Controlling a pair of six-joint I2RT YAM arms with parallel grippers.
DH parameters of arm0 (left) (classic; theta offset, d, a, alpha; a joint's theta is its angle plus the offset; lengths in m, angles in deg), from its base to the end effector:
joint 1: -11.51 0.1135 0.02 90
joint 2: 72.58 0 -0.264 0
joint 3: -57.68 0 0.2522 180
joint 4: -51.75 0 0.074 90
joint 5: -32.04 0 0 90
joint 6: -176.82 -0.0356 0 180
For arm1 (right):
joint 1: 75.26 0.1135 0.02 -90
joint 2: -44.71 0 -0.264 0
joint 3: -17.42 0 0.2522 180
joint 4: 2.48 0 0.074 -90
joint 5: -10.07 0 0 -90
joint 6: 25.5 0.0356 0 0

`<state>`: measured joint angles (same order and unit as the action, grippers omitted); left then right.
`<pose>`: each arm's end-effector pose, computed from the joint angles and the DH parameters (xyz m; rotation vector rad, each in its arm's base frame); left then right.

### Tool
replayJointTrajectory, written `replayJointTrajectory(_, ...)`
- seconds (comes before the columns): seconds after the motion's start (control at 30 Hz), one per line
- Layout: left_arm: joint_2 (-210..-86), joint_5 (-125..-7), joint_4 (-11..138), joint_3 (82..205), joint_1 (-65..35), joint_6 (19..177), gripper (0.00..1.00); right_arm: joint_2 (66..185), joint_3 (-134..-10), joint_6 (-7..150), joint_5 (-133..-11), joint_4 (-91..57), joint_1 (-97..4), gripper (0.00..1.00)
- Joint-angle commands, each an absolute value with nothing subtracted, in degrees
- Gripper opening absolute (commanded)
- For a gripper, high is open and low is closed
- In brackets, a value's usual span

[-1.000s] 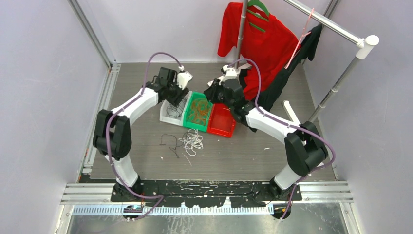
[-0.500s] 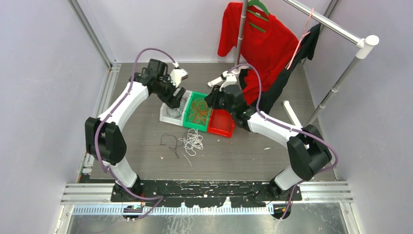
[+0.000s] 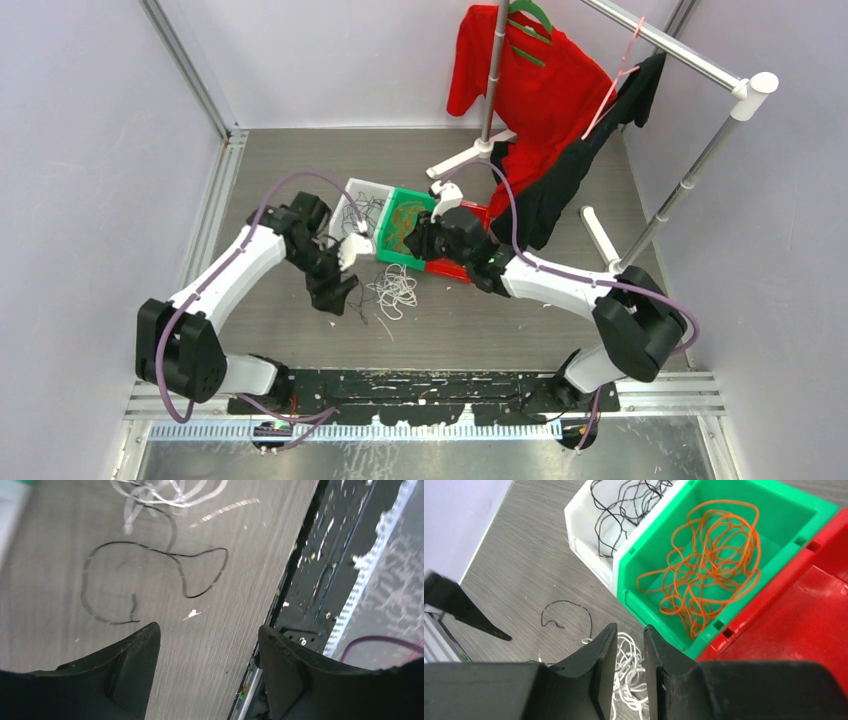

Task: Untangle the cables
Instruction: Untie the cable.

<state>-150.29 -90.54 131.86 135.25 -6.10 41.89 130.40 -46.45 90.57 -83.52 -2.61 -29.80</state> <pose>0.2169 -0.0889 0.2683 1.4887 2.3191 -0.7268 0.2372 0.2378 0.2421 -0.2997 2.0091 0.7497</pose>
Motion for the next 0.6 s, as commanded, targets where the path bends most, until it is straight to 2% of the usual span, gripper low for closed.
replayJointTrajectory(0.0,-147.2,-85.9,125.4,129.2,-11.1,35.1,0.72,125.3,-44.0,91.5,-85.2,0.6,-29.3,0.31)
replayJointTrajectory(0.2,-148.4,-85.4,120.3,128.2,-15.8,34.9,0.72,120.1,-39.3,92.4,-86.9,-0.9,-28.9,0.29)
replayJointTrajectory(0.33,-148.6,-80.4,115.5,126.6,-18.8,31.1,0.68,117.0,-37.9,92.7,-87.8,-3.0,-28.9,0.29)
replayJointTrajectory(0.57,-149.8,-77.6,119.9,127.7,-21.4,17.4,0.68,114.5,-38.8,93.0,-87.7,-5.3,-28.8,0.28)
